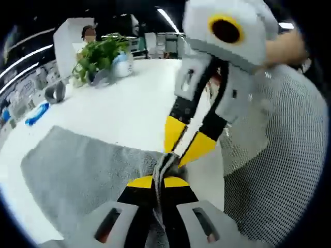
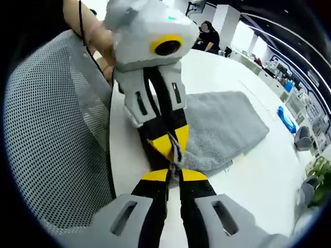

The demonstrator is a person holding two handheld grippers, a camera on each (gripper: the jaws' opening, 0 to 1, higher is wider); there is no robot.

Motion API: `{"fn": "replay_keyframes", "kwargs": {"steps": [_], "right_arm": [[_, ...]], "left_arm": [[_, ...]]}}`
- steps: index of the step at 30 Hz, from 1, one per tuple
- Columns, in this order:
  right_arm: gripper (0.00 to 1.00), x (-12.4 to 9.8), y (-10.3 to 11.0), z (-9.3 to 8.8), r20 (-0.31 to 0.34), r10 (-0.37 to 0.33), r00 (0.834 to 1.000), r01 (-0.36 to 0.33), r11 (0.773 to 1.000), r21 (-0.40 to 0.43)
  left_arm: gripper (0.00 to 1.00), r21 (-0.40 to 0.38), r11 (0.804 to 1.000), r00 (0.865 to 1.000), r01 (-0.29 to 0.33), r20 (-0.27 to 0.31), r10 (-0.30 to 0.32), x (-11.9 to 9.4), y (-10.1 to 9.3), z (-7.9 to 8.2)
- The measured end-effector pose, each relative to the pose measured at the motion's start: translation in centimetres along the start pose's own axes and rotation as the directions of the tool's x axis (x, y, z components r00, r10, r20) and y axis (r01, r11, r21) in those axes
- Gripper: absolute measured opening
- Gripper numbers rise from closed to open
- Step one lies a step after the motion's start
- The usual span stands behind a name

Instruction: Fold the towel on the table until its edges align and the towel forms a compact rectangular stack.

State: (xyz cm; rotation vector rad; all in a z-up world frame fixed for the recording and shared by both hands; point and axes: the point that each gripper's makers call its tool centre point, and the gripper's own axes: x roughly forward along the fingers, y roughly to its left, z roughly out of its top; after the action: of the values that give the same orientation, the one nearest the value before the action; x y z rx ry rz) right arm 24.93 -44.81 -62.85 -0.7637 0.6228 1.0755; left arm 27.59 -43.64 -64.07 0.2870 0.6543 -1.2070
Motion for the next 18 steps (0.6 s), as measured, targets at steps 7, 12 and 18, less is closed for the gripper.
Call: {"fn": "replay_keyframes", "kwargs": {"steps": [7, 12, 18], "right_arm": [[0.01, 1.0, 1.8, -1.8, -0.114, 0.058, 0.992, -0.071, 0.991, -0.117], [0.08, 2.0, 2.6, -2.1, -0.148, 0.067, 0.987, -0.095, 0.978, -0.187], [0.02, 1.6, 1.8, -2.1, -0.158, 0.046, 0.986, -0.084, 0.966, -0.244]], "left_arm": [[0.04, -0.239, 0.971, 0.998, 0.001, 0.065, 0.015, -1.0, 2.0, -0.5], [0.04, -0.238, 0.971, 0.998, 0.008, 0.066, 0.008, -0.8, 1.7, -0.4], [0.05, -0.247, 0.969, 0.997, 0.022, 0.075, -0.003, -0.7, 1.4, -0.4]]}}
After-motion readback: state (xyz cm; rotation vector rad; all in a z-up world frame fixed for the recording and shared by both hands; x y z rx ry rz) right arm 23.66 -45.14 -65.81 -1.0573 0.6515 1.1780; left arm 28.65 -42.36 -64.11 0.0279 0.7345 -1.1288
